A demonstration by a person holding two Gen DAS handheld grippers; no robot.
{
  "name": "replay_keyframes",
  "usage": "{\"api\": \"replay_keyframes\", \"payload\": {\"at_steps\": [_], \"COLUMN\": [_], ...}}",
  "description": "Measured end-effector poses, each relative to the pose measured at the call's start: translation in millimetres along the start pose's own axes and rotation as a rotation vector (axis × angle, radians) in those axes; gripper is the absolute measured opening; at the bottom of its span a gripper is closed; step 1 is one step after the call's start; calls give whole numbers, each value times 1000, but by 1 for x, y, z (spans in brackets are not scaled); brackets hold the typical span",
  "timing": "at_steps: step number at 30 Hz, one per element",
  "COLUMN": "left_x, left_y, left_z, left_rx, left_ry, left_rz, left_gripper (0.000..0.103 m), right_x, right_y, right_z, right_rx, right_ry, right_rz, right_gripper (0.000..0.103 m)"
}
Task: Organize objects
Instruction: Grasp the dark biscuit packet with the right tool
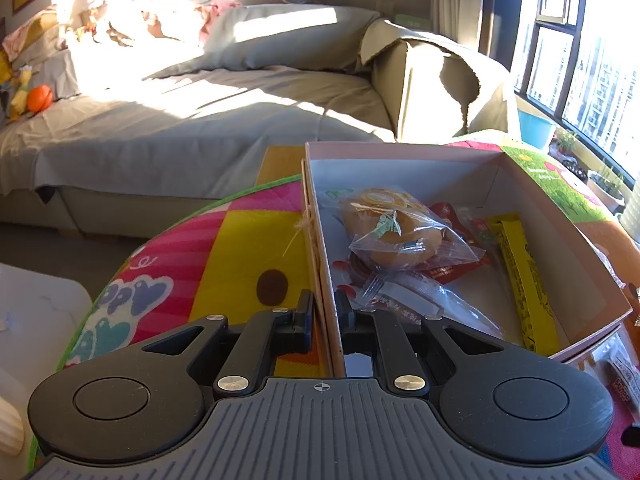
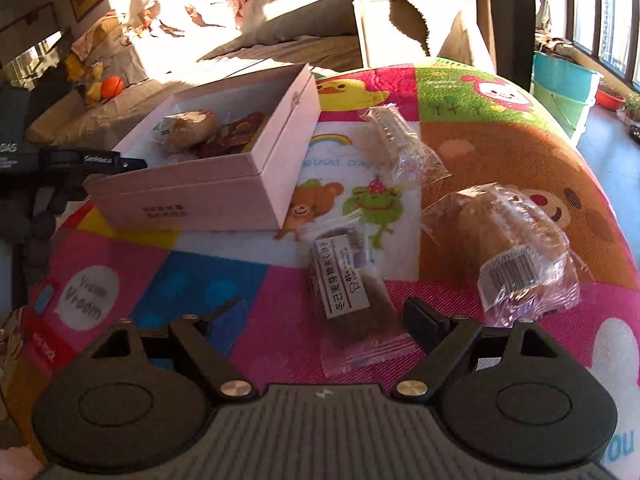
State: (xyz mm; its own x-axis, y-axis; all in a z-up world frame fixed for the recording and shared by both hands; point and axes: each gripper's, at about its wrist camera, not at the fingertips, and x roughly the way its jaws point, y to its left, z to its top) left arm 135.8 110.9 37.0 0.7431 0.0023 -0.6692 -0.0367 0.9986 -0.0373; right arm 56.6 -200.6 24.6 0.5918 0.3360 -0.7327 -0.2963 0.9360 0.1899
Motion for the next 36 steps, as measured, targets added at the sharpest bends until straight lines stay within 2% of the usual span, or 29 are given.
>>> {"api": "replay_keyframes", "payload": {"at_steps": [3,9,10,12,15,16,20,23,27,31,36], "left_x": [0,0,0,0,-1,-1,-1,-1,-1,-1,-2], "left_y": [1,1,1,2,3,3,4,5,5,6,6], "left_z": [0,0,0,-1,-1,-1,-1,-2,-2,-3,-3], "left_rx": [-1,-1,0,4,3,2,-3,-8,-12,-16,-17], "left_ry": [1,1,1,0,0,0,-2,-4,-6,-7,-6], "left_rz": [-4,-5,-4,-4,-7,-8,-13,-16,-18,-23,-23], "left_gripper": [13,13,13,13,13,13,13,13,13,13,13], "right_x": [-5,3,6,13,15,13,-1,-23,-60,-95,-109], "right_y": [13,13,11,10,16,20,27,32,40,56,79], "right_z": [-3,8,10,12,13,12,7,8,28,61,100], "right_rx": [-45,-47,-44,-41,-79,-97,-139,-153,-146,-150,-143], "right_ry": [-1,-48,-46,-30,-24,-12,42,36,-55,-207,-368], "right_rz": [1,-130,-138,-139,-151,-138,-111,-99,-65,3,97], "right_gripper": [86,84,80,64,50,42,38,38,38,38,38]}}
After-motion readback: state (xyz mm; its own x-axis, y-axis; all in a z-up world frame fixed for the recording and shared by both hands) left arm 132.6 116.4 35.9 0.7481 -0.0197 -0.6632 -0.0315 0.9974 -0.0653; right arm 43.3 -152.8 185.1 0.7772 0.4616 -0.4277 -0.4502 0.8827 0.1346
